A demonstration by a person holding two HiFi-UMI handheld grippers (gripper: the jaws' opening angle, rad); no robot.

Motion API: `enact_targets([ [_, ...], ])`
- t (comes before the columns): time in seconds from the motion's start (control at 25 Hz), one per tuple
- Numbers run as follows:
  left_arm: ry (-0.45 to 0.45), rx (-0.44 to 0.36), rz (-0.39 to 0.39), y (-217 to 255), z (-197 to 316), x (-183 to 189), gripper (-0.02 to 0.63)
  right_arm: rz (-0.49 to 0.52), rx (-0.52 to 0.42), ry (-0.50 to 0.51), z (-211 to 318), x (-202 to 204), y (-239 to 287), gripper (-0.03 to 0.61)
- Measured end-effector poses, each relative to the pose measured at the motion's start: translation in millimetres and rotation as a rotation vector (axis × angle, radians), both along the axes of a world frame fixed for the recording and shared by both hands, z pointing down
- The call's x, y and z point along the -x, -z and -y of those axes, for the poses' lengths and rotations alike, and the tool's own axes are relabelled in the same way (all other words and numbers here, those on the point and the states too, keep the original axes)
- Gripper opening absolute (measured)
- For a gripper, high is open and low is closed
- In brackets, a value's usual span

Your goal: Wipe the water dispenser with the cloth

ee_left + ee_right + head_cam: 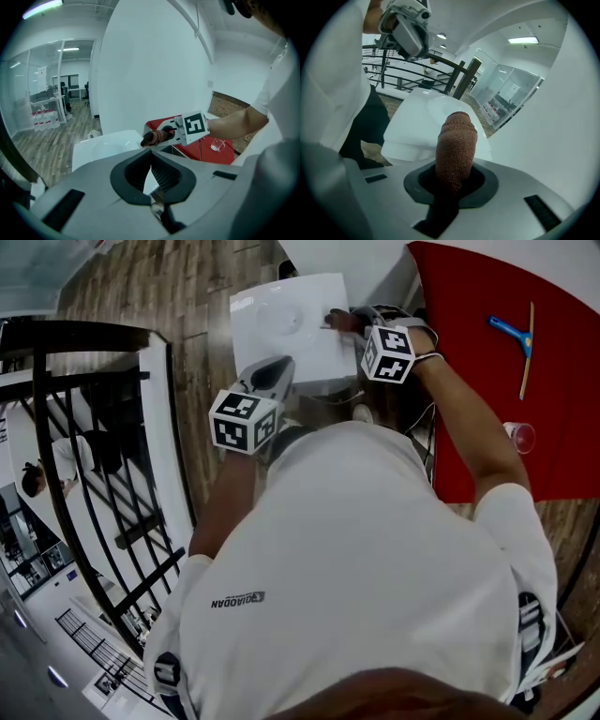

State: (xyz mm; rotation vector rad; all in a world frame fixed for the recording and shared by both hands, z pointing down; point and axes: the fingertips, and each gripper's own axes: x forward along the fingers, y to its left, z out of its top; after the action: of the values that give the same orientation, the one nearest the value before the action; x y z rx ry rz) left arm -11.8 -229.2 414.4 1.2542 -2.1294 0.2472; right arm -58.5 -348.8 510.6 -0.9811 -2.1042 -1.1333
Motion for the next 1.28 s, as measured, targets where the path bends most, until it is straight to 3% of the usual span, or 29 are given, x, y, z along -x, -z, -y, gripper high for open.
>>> enact_targets([
  [0.36,-0.031,-0.02,0.007,-3.0,15.3,6.7,-0.008,-0.034,-0.022,0.112,-23.5,-61.4,-3.7,0.051],
  [0.64,-0.047,-0.018,0.006,-5.0,19.8,9.0,-0.008,-0.073,0.018,0.125,-32.8,-100.2,-7.7,0.051],
  [0.76,-0.058,-0.015,0.001,-5.8,22.2,9.7,-0.008,-0.113,0.078,0.139,-37.1,-115.1,-5.5,0.051],
  [0.84,-0.064,-0.015,-0.002,-5.2,23.3,10.7,-0.008,-0.159,0.191,0.105,-39.9,-118.2,3.8,0.051],
  [0.92,-0.066,-0.011,-0.002,-5.2,23.3,11.1,-0.008,-0.216,0.367,0.006,-39.5,-114.3,16.3,0.051],
  [1.2,-0.086,0.023,0.03,-4.0,27.3,12.4,-0.008,-0.545,1.193,-0.502,-14.5,-83.2,36.6,0.051],
  [1.28,-0.095,0.029,0.045,-2.3,31.1,14.0,-0.008,-0.61,1.364,-0.604,-4.5,-73.2,36.7,0.051],
])
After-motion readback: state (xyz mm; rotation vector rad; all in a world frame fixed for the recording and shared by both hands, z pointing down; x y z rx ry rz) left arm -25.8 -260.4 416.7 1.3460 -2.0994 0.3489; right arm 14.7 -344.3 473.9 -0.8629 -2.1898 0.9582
